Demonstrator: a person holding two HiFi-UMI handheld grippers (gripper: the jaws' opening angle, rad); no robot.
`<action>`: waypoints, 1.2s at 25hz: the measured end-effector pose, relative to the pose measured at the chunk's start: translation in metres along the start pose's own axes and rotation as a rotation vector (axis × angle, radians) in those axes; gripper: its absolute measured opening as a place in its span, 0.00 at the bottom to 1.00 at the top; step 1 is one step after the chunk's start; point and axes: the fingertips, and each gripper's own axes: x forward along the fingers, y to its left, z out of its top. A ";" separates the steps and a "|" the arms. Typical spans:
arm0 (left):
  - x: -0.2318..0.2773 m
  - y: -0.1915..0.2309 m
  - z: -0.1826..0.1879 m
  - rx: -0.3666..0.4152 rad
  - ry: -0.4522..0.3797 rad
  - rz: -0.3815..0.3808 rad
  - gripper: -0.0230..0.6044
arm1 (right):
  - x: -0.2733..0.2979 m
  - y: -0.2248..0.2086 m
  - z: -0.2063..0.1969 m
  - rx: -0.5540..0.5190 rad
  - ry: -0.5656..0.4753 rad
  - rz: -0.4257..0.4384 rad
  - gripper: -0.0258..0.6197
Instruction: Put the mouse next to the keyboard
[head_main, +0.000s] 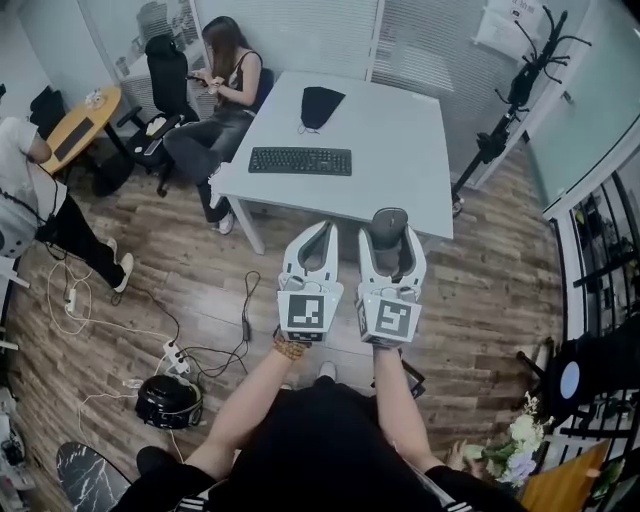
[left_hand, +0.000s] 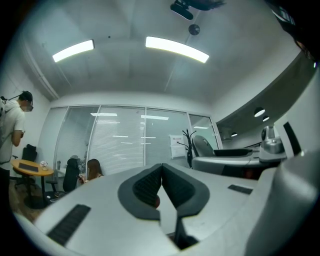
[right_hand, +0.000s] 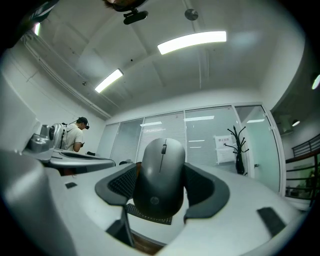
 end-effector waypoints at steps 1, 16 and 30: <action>0.006 -0.002 -0.001 0.004 0.002 0.004 0.06 | 0.004 -0.005 -0.001 0.002 -0.001 0.004 0.50; 0.079 -0.018 -0.030 0.021 0.040 0.023 0.06 | 0.057 -0.059 -0.032 0.034 0.001 0.024 0.50; 0.199 0.009 -0.055 -0.025 0.032 -0.060 0.06 | 0.161 -0.103 -0.052 -0.019 0.050 -0.059 0.49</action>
